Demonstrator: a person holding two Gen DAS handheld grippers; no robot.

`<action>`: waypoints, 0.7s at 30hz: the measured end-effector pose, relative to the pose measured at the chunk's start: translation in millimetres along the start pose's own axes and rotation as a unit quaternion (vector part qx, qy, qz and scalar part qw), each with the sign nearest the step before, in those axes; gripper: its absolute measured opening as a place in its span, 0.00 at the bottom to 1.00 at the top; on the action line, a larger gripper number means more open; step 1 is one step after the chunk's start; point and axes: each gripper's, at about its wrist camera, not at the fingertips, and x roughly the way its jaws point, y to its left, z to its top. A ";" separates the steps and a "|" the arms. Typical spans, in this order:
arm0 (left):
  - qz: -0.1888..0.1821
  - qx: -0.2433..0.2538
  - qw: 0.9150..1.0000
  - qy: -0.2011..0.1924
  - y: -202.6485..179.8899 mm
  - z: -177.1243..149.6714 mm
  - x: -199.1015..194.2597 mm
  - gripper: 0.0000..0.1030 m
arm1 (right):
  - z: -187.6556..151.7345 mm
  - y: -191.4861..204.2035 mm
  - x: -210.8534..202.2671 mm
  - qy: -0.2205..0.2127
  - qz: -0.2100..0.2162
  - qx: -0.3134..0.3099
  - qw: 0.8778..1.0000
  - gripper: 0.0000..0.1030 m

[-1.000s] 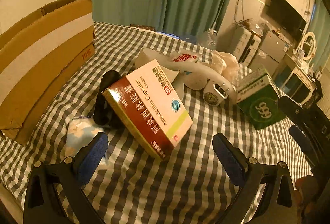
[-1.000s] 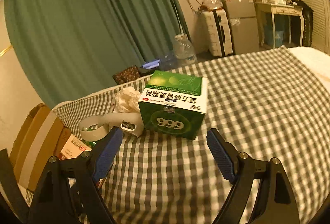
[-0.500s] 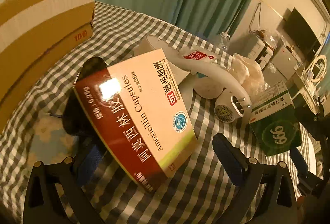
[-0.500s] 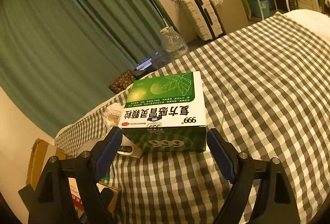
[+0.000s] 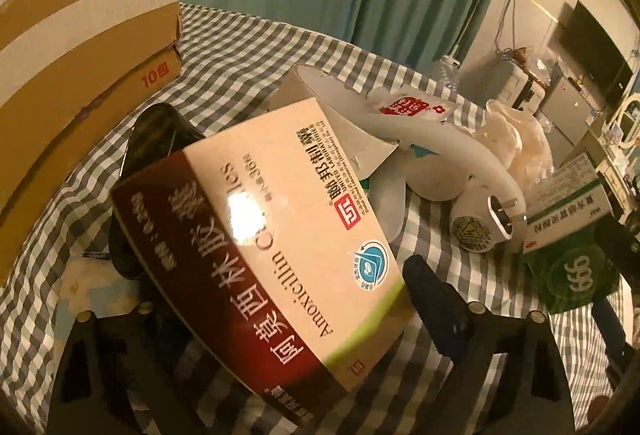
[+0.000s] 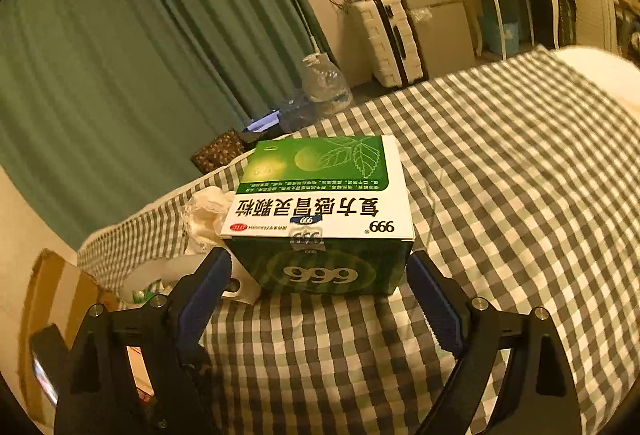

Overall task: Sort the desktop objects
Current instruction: 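Grasp the amoxicillin box with the left gripper while the right grasps the green medicine box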

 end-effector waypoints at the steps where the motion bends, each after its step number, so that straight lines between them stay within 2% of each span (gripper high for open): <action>1: -0.002 0.002 1.000 0.000 2.2 -1.1 -0.7 0.89 | -0.3 1.1 2.2 -0.001 -0.003 -0.002 1.000 0.89; 7: -0.020 -0.013 1.000 0.003 13.6 -3.3 -11.9 0.81 | -3.6 6.9 13.6 0.001 -0.026 -0.005 1.000 0.90; 11: -0.026 -0.004 1.000 0.005 19.6 -1.6 -20.7 0.75 | -5.5 9.0 20.9 -0.006 -0.033 -0.017 0.999 0.90; 12: -0.031 -0.003 1.000 0.004 20.4 0.2 -23.8 0.71 | -6.1 8.7 19.5 -0.008 -0.032 -0.021 0.999 0.90; 13: -0.035 -0.001 0.999 0.003 21.6 1.3 -26.8 0.52 | -6.9 8.4 17.7 -0.009 -0.032 -0.023 0.999 0.90; 15: -0.043 0.004 0.999 0.002 22.0 4.0 -33.8 0.42 | -5.8 6.9 14.2 -0.007 -0.033 -0.022 0.999 0.89; 18: -0.045 0.030 0.998 0.026 13.5 5.9 -36.6 0.41 | -3.1 1.4 2.4 -0.014 -0.038 -0.014 0.999 0.89; 21: -0.057 0.023 0.997 0.038 15.8 1.8 -39.8 0.40 | -3.4 -2.8 -13.4 -0.010 -0.035 -0.010 0.999 0.89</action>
